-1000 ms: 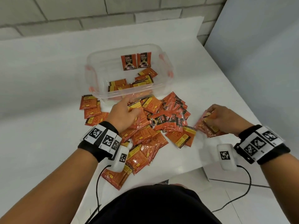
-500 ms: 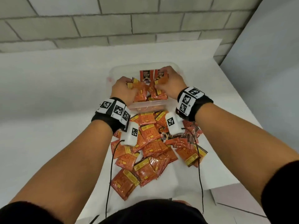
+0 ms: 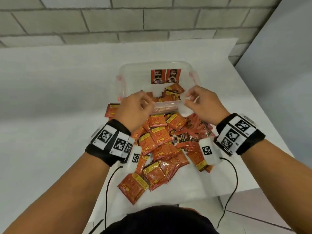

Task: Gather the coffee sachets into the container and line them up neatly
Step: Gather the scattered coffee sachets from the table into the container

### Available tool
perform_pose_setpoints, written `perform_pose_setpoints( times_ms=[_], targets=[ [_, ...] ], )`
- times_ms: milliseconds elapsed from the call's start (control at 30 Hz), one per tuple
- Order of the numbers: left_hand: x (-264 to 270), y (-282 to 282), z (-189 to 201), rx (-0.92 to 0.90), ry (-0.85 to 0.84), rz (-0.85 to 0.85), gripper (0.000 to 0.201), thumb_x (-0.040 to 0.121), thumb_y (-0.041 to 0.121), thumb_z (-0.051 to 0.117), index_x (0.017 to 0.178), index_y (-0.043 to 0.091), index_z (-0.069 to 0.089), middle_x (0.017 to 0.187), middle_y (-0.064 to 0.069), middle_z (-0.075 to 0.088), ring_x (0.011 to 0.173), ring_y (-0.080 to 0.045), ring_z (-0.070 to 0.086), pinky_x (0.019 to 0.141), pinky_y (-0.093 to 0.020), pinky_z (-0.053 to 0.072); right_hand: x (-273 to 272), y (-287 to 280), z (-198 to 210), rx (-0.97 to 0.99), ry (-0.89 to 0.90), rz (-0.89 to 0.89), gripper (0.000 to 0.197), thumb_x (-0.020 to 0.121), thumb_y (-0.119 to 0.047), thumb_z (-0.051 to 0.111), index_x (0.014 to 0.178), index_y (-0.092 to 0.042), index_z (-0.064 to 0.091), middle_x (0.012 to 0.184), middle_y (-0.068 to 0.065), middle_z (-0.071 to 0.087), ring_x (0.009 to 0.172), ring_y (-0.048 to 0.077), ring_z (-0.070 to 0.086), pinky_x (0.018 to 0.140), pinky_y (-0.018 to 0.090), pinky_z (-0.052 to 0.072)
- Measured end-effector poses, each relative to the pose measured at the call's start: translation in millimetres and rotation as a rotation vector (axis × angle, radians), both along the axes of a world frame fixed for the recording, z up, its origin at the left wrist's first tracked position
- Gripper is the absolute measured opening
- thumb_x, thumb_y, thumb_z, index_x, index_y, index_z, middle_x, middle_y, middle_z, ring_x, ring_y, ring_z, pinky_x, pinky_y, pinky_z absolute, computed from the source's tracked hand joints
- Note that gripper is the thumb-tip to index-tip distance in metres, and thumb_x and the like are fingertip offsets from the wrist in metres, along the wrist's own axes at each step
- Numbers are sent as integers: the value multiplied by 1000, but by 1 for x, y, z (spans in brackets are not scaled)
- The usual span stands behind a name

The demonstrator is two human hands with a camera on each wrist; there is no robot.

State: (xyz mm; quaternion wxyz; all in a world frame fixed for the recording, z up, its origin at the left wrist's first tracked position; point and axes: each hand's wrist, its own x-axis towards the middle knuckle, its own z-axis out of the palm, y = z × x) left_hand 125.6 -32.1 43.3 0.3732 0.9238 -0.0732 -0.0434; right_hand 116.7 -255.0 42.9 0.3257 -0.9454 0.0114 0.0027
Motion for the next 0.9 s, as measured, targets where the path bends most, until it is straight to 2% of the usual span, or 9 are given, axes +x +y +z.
perform_pose_setpoints(
  times_ms=[33, 100, 233, 300, 367, 467, 600, 767, 900],
  targets=[
    [-10, 2, -7, 54, 43, -33, 14, 92, 34, 57, 95, 21, 61, 80, 11, 58, 73, -8, 56, 58, -19, 38, -14, -2, -4, -15, 80, 34, 11, 88, -24, 64, 96, -19, 58, 85, -5, 56, 71, 6, 51, 62, 21, 39],
    [-23, 3, -27, 188, 154, -87, 21, 90, 42, 58, 91, 21, 60, 81, 8, 57, 78, -13, 57, 60, -24, 39, -33, -3, -22, -133, 234, 104, 16, 87, -30, 64, 98, -19, 59, 85, -6, 56, 76, 11, 53, 61, 18, 39],
    [-27, -6, -58, 357, 228, -58, 43, 83, 56, 61, 94, 14, 60, 87, -1, 61, 80, -18, 57, 66, -30, 45, -50, 3, -58, -400, 307, 91, 52, 81, -59, 59, 110, -16, 57, 110, 5, 58, 98, 20, 54, 83, 36, 48],
    [-24, -11, -69, 385, 250, -37, 53, 79, 63, 61, 101, 14, 59, 96, -2, 62, 86, -20, 59, 72, -32, 49, -53, 8, -67, -514, 311, 82, 70, 77, -70, 54, 120, -16, 53, 126, 9, 52, 116, 27, 48, 94, 43, 45],
    [-20, -17, -75, 399, 273, -20, 66, 78, 67, 58, 115, 13, 56, 111, -6, 63, 99, -24, 60, 80, -36, 51, -54, 12, -71, -555, 313, 77, 77, 76, -72, 54, 128, -15, 48, 136, 12, 45, 127, 31, 40, 101, 46, 41],
    [-11, -27, -72, 472, 280, -6, 72, 84, 69, 48, 124, 9, 49, 115, -10, 61, 103, -27, 60, 81, -36, 50, -51, 12, -73, -514, 298, 42, 75, 76, -66, 59, 129, -14, 48, 134, 12, 47, 125, 31, 42, 100, 46, 41],
    [-3, -33, -70, 471, 313, 21, 56, 88, 58, 52, 115, 9, 51, 105, -9, 63, 90, -25, 60, 68, -32, 47, -52, 10, -67, -368, 253, -7, 61, 80, -49, 67, 127, -17, 47, 126, 7, 56, 114, 26, 52, 94, 40, 45],
    [3, -32, -67, 267, 406, 74, 30, 88, 36, 64, 89, 11, 48, 89, -6, 62, 68, -17, 55, 53, -26, 41, -53, 4, -56, -225, 208, -106, 52, 83, -33, 69, 126, -20, 45, 118, 4, 62, 106, 27, 58, 96, 44, 41],
    [3, -27, -63, 96, 446, 86, 22, 87, 25, 65, 88, 9, 51, 67, 1, 48, 58, -11, 45, 47, -22, 31, -49, 0, -48, -77, 166, -187, 52, 86, -16, 65, 132, -17, 40, 114, 10, 62, 101, 32, 59, 97, 47, 42]
  ],
)
